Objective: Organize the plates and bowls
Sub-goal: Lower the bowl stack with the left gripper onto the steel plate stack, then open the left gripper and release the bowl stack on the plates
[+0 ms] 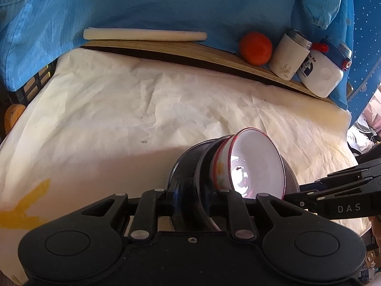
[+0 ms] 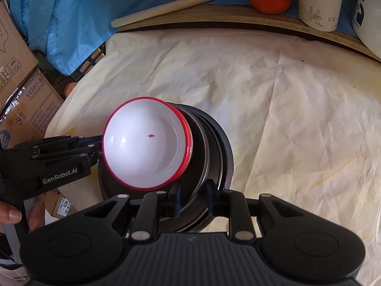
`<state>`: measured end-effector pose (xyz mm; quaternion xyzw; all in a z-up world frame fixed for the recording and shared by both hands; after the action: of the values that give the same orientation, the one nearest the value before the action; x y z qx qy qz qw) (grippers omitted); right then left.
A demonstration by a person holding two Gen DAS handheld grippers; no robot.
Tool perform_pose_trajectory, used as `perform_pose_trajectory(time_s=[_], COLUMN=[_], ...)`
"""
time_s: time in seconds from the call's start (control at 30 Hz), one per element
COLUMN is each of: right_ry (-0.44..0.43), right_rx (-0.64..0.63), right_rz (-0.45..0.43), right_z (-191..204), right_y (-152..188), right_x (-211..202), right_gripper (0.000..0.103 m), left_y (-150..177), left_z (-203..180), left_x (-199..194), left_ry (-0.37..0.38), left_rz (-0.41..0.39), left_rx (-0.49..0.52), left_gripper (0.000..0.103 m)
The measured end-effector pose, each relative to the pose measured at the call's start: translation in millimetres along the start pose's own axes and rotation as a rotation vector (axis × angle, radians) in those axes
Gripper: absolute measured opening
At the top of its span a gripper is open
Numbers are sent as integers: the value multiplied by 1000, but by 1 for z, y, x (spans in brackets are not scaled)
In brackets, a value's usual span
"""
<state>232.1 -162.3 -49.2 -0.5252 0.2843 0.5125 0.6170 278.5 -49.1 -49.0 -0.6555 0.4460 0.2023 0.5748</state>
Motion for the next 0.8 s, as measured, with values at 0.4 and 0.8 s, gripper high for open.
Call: perform_pose_trajectory(time_s=[0.4, 0.8], right_ry=[4, 24], right_rx=[-31, -72], right_rz=[-28, -71], right_z=[-1, 0], right_y=[0, 5], right_x=[-5, -13], right_gripper=[35, 49], left_y=[0, -2], left_z=[3, 7], left_x=[-4, -19], left_ry=[-20, -40], left_rz=[-14, -67], left_rx=[-2, 1], left_gripper=[24, 41])
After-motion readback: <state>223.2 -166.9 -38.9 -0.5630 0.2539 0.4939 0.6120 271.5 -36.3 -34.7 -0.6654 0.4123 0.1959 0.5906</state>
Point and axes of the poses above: each gripper's, at about its wrist camera, not at the fingertips, and x roughly the way its jaws point, z to its left, y to its underside, the point moved 10 cm from there along x, roughly the way its jaws point
